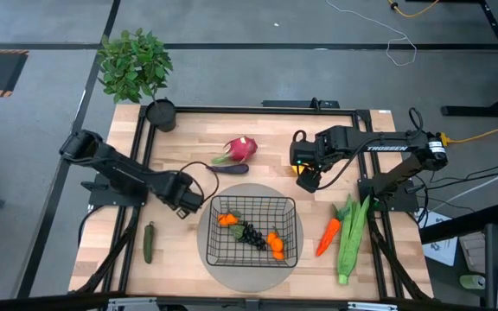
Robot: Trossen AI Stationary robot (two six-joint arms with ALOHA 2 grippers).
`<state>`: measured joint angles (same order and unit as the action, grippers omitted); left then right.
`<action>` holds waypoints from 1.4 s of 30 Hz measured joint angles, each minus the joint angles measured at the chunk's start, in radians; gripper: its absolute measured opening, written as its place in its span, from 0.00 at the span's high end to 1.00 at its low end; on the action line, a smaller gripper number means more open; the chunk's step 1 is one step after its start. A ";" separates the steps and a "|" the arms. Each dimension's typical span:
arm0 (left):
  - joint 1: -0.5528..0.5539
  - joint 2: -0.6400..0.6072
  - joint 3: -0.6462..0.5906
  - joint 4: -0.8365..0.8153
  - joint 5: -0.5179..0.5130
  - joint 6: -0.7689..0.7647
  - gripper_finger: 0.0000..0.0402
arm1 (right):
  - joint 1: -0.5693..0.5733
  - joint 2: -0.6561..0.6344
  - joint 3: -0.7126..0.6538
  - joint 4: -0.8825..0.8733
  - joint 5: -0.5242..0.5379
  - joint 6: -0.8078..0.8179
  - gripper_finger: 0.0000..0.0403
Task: Build produce basket
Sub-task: Put the yellow pear into the black wire basket
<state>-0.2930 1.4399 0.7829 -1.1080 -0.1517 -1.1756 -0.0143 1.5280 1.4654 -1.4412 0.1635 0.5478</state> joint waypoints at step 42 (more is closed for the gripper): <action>0.098 0.000 0.136 -0.024 -0.113 0.193 0.68 | 0.000 0.001 0.000 0.028 0.001 -0.008 0.41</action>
<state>-0.1951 1.4403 0.9189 -1.1319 -0.2647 -0.9826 -0.0143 1.5288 1.4654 -1.4132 0.1642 0.5400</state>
